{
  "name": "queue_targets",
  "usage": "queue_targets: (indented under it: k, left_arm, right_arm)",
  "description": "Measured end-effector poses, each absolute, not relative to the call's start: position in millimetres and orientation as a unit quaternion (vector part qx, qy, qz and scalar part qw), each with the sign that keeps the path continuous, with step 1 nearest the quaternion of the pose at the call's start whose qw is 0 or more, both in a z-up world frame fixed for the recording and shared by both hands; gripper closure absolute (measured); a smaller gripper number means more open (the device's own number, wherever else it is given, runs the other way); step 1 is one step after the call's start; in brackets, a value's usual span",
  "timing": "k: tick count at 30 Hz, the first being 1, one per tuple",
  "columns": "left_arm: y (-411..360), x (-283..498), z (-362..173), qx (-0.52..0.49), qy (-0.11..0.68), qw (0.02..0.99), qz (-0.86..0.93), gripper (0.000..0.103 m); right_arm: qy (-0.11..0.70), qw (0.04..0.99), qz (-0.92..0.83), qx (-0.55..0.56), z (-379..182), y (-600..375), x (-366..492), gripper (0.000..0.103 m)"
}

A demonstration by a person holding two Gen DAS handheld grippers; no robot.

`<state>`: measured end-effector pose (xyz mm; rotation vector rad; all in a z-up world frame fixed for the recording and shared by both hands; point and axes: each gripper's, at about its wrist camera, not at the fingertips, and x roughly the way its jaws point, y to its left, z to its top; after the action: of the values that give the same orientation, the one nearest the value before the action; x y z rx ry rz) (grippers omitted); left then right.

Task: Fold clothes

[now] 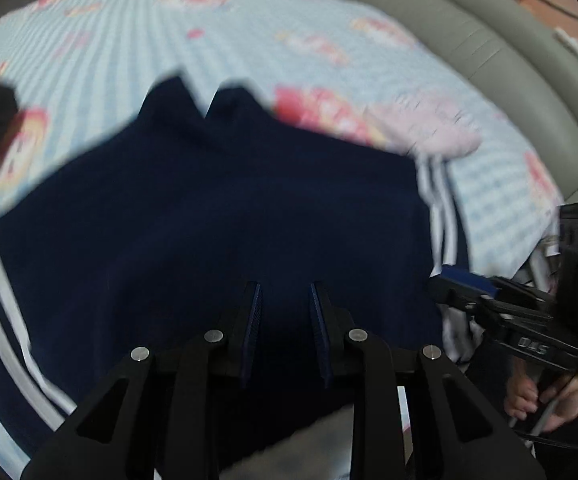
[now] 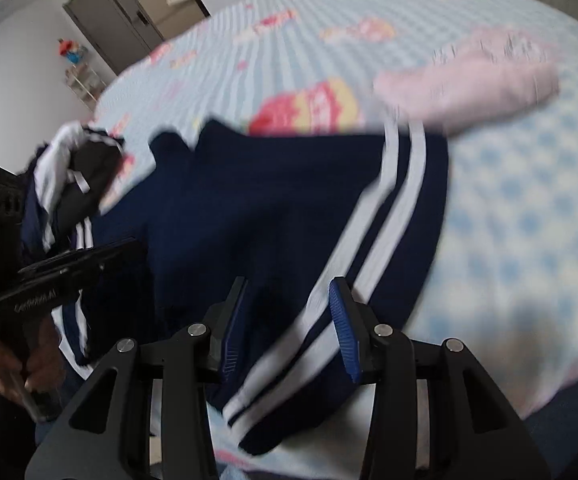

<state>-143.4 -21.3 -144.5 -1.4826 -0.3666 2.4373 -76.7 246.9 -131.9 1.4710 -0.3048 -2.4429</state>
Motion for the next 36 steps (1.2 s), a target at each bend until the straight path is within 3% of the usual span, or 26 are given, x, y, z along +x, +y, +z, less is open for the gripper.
queue_targets:
  k: [3, 11, 14, 18, 22, 25, 29, 36]
  left_arm:
    - [-17, -128, -160, -0.532, -0.136, 0.109, 0.829, 0.077]
    - [-8, -111, -137, -0.495, -0.133, 0.095, 0.853, 0.076]
    - [-9, -106, -134, -0.494, -0.135, 0.091, 0.854, 0.076]
    - [-11, -100, -131, -0.491, -0.136, 0.085, 0.856, 0.076]
    - [-35, -94, -131, -0.497, -0.152, 0.057, 0.852, 0.076]
    - [-53, -87, -151, -0.530, -0.179, 0.048, 0.828, 0.076]
    - [-62, -65, -148, -0.502, -0.198, 0.071, 0.839, 0.076]
    - [-120, -76, -138, -0.477, -0.210, 0.023, 0.853, 0.073]
  right_arm:
    - [-0.112, 0.132, -0.842, 0.512, -136, 247, -55, 0.061]
    - [-0.102, 0.145, -0.839, 0.515, -134, 225, -47, 0.061]
    - [-0.098, 0.150, -0.838, 0.516, -133, 217, -45, 0.054]
    - [-0.093, 0.156, -0.836, 0.517, -132, 205, -41, 0.054]
    - [-0.050, 0.166, -0.863, 0.474, -105, 186, -38, 0.053]
    - [0.000, 0.149, -0.843, 0.517, -127, 177, -44, 0.049]
    - [-0.031, 0.134, -0.829, 0.543, -146, 184, -44, 0.049]
    - [-0.046, 0.173, -0.856, 0.484, -101, 179, -57, 0.049]
